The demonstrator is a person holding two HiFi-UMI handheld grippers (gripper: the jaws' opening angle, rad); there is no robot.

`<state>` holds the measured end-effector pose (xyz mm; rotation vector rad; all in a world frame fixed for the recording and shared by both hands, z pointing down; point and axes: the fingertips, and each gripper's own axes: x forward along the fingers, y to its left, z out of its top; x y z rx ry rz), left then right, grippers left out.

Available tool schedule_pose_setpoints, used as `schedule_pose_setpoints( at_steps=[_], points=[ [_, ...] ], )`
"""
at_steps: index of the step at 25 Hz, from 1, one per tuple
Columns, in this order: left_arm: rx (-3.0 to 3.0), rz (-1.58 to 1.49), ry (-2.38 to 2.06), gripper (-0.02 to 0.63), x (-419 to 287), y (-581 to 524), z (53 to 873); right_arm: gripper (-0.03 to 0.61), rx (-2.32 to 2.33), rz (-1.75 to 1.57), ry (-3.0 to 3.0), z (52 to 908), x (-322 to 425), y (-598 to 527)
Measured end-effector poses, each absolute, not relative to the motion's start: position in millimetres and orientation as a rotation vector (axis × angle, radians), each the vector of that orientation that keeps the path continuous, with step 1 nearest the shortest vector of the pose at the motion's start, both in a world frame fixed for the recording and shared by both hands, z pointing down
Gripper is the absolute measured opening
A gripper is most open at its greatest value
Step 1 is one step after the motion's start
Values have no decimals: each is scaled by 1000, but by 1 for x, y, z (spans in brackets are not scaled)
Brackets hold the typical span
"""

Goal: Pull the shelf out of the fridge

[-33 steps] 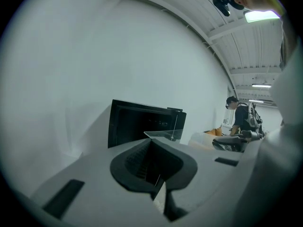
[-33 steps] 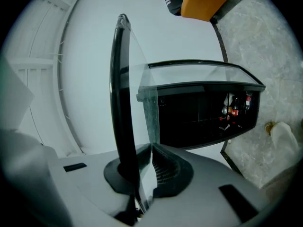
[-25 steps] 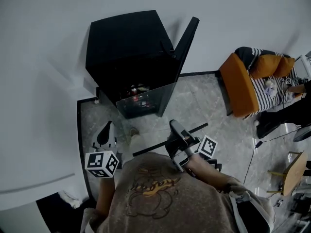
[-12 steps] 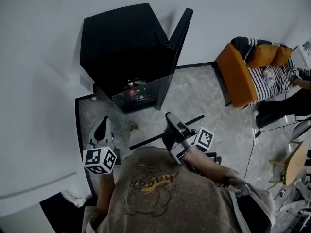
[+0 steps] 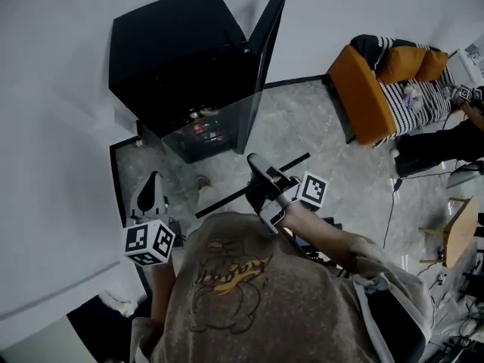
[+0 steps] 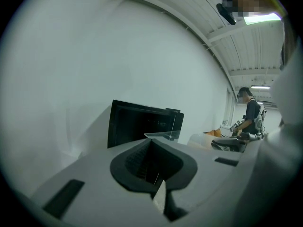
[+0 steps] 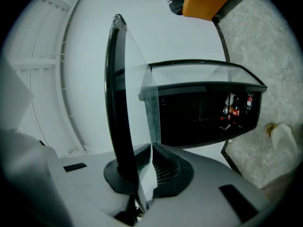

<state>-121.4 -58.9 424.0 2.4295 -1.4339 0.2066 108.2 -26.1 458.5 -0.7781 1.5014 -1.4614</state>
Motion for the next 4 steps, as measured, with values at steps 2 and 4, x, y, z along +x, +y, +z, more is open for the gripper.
schedule_pose_setpoints(
  at_steps=[2,4],
  points=[
    [2431,197,-1442,6,-121,-57,423,29,-765,-1466,1530,457,108,-29],
    [2432,190,-1450,6,-121,-56,423,29,-750,-1473,1554,457,108,-31]
  ],
)
